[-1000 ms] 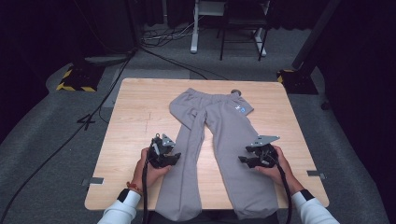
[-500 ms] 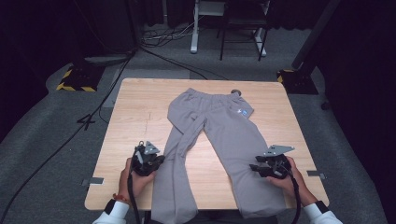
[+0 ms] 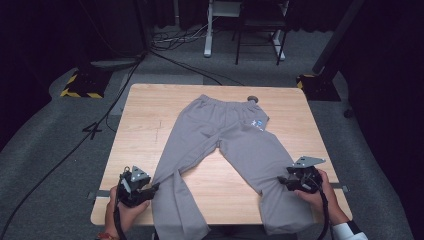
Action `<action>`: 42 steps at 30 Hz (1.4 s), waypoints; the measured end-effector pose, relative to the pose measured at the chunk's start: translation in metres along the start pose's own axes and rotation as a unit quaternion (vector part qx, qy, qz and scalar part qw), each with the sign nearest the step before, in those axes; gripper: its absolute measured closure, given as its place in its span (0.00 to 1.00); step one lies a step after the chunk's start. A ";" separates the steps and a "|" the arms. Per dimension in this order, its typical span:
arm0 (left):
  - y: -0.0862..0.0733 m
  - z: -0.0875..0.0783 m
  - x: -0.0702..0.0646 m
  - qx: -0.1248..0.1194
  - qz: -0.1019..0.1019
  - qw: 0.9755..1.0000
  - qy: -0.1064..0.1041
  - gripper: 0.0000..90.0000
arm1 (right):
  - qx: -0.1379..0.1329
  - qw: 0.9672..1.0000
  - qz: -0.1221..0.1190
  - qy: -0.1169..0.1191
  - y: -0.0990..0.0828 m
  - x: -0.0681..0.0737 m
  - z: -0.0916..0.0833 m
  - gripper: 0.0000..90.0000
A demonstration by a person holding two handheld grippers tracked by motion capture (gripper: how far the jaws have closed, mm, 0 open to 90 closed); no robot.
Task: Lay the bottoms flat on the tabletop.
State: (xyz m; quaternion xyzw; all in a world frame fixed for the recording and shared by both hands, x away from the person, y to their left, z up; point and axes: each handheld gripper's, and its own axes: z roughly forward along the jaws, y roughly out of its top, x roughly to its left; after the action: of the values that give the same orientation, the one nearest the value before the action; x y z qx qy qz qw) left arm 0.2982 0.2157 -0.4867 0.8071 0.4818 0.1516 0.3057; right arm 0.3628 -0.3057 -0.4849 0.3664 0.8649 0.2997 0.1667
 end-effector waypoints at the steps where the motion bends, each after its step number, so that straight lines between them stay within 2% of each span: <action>1: 0.002 0.001 -0.005 -0.003 0.007 1.000 -0.003 0.52 | -0.009 1.000 -0.014 0.009 0.002 0.006 0.000 0.50; 3: 0.009 0.005 -0.019 -0.004 0.036 0.999 -0.008 0.45 | -0.022 0.999 -0.029 0.023 0.008 0.015 0.000 0.50; 4: 0.013 0.007 -0.025 -0.002 0.051 0.999 -0.018 0.45 | -0.025 0.998 -0.036 0.040 0.011 0.021 0.001 0.50; 5: 0.019 0.015 -0.037 0.000 0.060 0.997 -0.044 0.45 | -0.026 0.996 -0.058 0.057 0.018 0.033 0.005 0.50; 6: 0.019 0.015 -0.037 0.000 0.060 0.997 -0.044 0.45 | -0.026 0.996 -0.058 0.057 0.018 0.033 0.005 0.50; 7: 0.023 0.021 -0.043 0.006 0.067 0.996 -0.063 0.45 | -0.024 0.995 -0.065 0.065 0.021 0.039 0.008 0.52; 9: 0.027 0.028 -0.048 0.014 0.079 0.993 -0.087 0.49 | -0.012 0.994 -0.074 0.080 0.025 0.048 0.016 0.54; 10: 0.033 0.034 -0.049 0.010 0.074 0.992 -0.101 0.53 | -0.012 0.992 -0.076 0.102 0.028 0.053 0.021 0.60; 12: 0.036 0.035 -0.050 0.013 0.072 0.992 -0.101 0.56 | -0.011 0.992 -0.078 0.098 0.030 0.054 0.021 0.61; 14: 0.040 0.038 -0.055 0.011 0.078 0.992 -0.101 0.56 | -0.008 0.992 -0.084 0.094 0.033 0.057 0.022 0.63; 16: 0.042 0.041 -0.065 0.015 0.106 0.990 -0.093 0.54 | -0.007 0.991 -0.083 0.102 0.033 0.059 0.023 0.61; 18: 0.042 0.041 -0.077 0.017 0.134 0.986 -0.094 0.54 | -0.005 0.991 -0.086 0.105 0.033 0.065 0.023 0.54; 19: 0.041 0.041 -0.085 0.019 0.156 0.983 -0.096 0.54 | -0.006 0.991 -0.092 0.102 0.033 0.068 0.022 0.52; 21: 0.039 0.039 -0.096 0.021 0.175 0.978 -0.110 0.55 | -0.004 0.988 -0.111 0.107 0.033 0.079 0.019 0.49; 22: 0.037 0.039 -0.101 0.021 0.180 0.977 -0.114 0.55 | -0.004 0.987 -0.117 0.109 0.032 0.084 0.018 0.48; 23: 0.034 0.036 -0.108 0.026 0.184 0.974 -0.133 0.56 | -0.001 0.984 -0.133 0.122 0.030 0.093 0.015 0.48; 24: 0.034 0.036 -0.108 0.026 0.184 0.974 -0.133 0.57 | -0.001 0.984 -0.133 0.122 0.030 0.093 0.015 0.48; 26: 0.030 0.033 -0.115 0.026 0.198 0.970 -0.142 0.57 | 0.004 0.982 -0.131 0.136 0.026 0.102 0.014 0.48; 27: 0.025 0.030 -0.121 0.026 0.204 0.966 -0.158 0.57 | 0.002 0.981 -0.131 0.145 0.023 0.108 0.011 0.48; 29: 0.022 0.028 -0.123 0.028 0.204 0.965 -0.160 0.57 | 0.002 0.980 -0.134 0.148 0.021 0.112 0.010 0.48; 30: 0.021 0.026 -0.124 0.028 0.207 0.964 -0.164 0.57 | 0.002 0.979 -0.134 0.152 0.020 0.117 0.008 0.49; 31: 0.019 0.023 -0.128 0.032 0.214 0.961 -0.174 0.57 | 0.007 0.976 -0.133 0.171 0.018 0.123 0.004 0.49; 32: 0.019 0.023 -0.128 0.032 0.214 0.961 -0.174 0.55 | 0.007 0.976 -0.133 0.171 0.018 0.123 0.004 0.49; 33: 0.018 0.022 -0.129 0.032 0.217 0.959 -0.180 0.51 | 0.006 0.975 -0.146 0.168 0.018 0.126 0.000 0.47; 34: 0.018 0.021 -0.129 0.028 0.219 0.959 -0.179 0.51 | 0.006 0.975 -0.146 0.168 0.018 0.126 0.000 0.47; 35: 0.022 0.019 -0.125 0.013 0.211 0.962 -0.172 0.44 | -0.014 0.977 -0.147 0.155 0.022 0.120 -0.007 0.47; 36: 0.025 0.019 -0.120 0.006 0.204 0.964 -0.169 0.41 | -0.028 0.980 -0.131 0.148 0.025 0.112 -0.011 0.47; 37: 0.025 0.019 -0.120 0.006 0.204 0.964 -0.169 0.38 | -0.042 0.984 -0.112 0.135 0.027 0.102 -0.014 0.47; 38: 0.027 0.019 -0.116 0.001 0.191 0.969 -0.160 0.34 | -0.051 0.987 -0.094 0.120 0.029 0.091 -0.017 0.46; 39: 0.030 0.021 -0.111 -0.002 0.184 0.971 -0.154 0.34 | -0.051 0.987 -0.094 0.120 0.029 0.091 -0.017 0.46; 40: 0.033 0.025 -0.104 -0.006 0.178 0.973 -0.144 0.33 | -0.058 0.989 -0.084 0.102 0.030 0.081 -0.018 0.46; 41: 0.035 0.028 -0.101 -0.008 0.174 0.976 -0.132 0.31 | -0.059 0.994 -0.064 0.070 0.030 0.061 -0.014 0.45; 42: 0.039 0.032 -0.097 -0.008 0.171 0.977 -0.126 0.31 | -0.055 0.995 -0.054 0.071 0.029 0.053 -0.010 0.45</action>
State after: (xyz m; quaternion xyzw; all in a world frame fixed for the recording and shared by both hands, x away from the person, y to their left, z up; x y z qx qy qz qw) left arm 0.2941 0.1066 -0.4816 0.8876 0.2936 0.1026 0.3396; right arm 0.3376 -0.2551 -0.4622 0.2878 0.8750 0.3627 0.1411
